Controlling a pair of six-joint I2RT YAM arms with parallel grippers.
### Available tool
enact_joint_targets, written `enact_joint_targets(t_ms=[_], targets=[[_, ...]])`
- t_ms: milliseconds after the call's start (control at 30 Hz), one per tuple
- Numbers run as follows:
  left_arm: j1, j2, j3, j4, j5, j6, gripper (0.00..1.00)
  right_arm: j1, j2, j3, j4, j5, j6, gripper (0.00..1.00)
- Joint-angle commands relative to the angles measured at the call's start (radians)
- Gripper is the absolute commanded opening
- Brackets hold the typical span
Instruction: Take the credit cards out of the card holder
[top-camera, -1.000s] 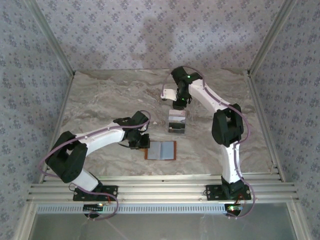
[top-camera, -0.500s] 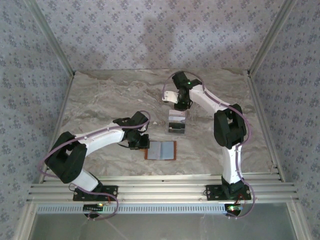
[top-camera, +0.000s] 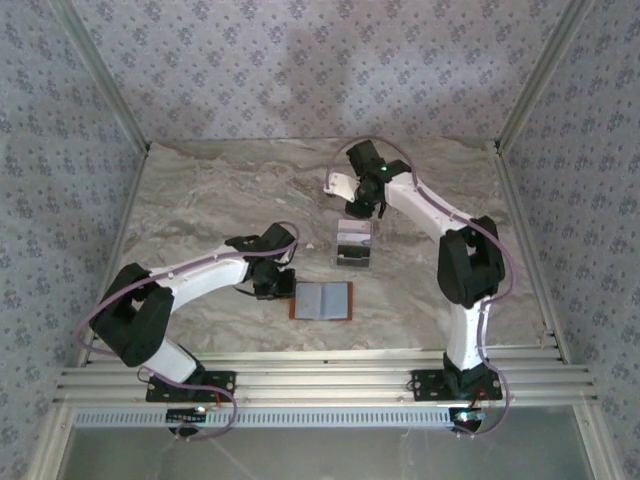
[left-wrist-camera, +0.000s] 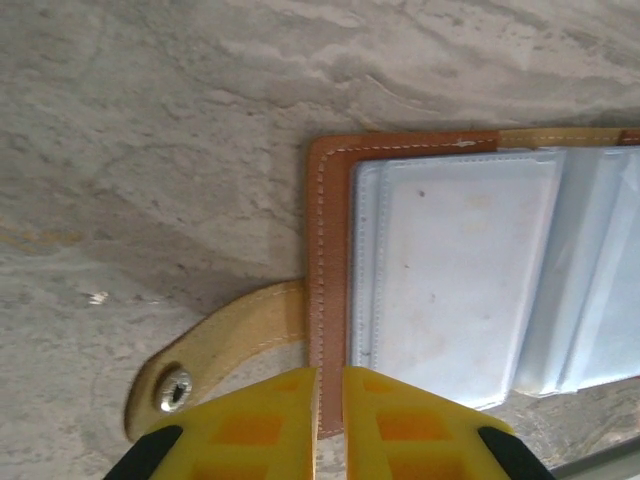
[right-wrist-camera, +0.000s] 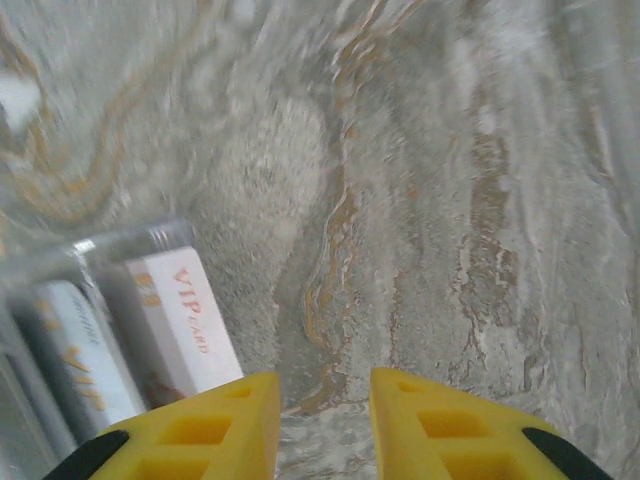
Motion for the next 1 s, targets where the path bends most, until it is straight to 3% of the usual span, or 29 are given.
enact_joint_targets(t_ms=[0, 333, 800, 967], targets=[[0.03, -0.014, 0.004, -0.028, -0.001, 0.025, 0.14, 0.03, -0.107, -0.06, 0.069, -0.063, 0.251, 0.3], [0.064, 0.055, 0.001, -0.005, 0.057, 0.059, 0.12, 0.108, -0.269, -0.302, 0.205, -0.167, 0.849, 0.34], [0.074, 0.106, -0.051, 0.03, 0.078, 0.076, 0.11, 0.291, -0.299, -0.554, 0.313, -0.313, 1.434, 0.32], [0.086, 0.116, -0.073, 0.046, 0.089, 0.078, 0.11, 0.359, -0.304, -0.603, 0.366, -0.307, 1.507, 0.32]])
